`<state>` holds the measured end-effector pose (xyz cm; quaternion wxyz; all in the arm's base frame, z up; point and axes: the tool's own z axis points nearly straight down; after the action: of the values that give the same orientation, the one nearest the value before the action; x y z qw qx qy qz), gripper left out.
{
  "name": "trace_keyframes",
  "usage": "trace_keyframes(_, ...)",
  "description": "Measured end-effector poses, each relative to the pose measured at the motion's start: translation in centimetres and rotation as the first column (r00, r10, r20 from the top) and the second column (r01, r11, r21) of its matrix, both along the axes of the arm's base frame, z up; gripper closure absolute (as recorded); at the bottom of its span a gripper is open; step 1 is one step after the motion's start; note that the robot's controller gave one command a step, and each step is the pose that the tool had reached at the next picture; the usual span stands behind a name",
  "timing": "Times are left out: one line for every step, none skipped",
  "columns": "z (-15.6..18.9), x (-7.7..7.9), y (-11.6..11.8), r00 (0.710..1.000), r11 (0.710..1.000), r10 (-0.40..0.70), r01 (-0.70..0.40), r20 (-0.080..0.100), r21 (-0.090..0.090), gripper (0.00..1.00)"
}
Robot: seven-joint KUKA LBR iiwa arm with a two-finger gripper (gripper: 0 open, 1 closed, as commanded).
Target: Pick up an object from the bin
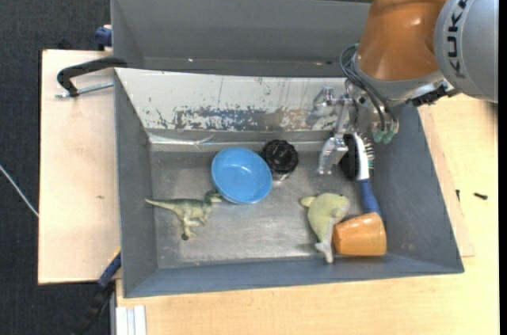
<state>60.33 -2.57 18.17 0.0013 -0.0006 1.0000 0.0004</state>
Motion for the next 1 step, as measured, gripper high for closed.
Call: trace_keyframes(-8.52,0.51,3.37,0.981,0.981,-0.193,0.193,0.019,0.002,0.00)
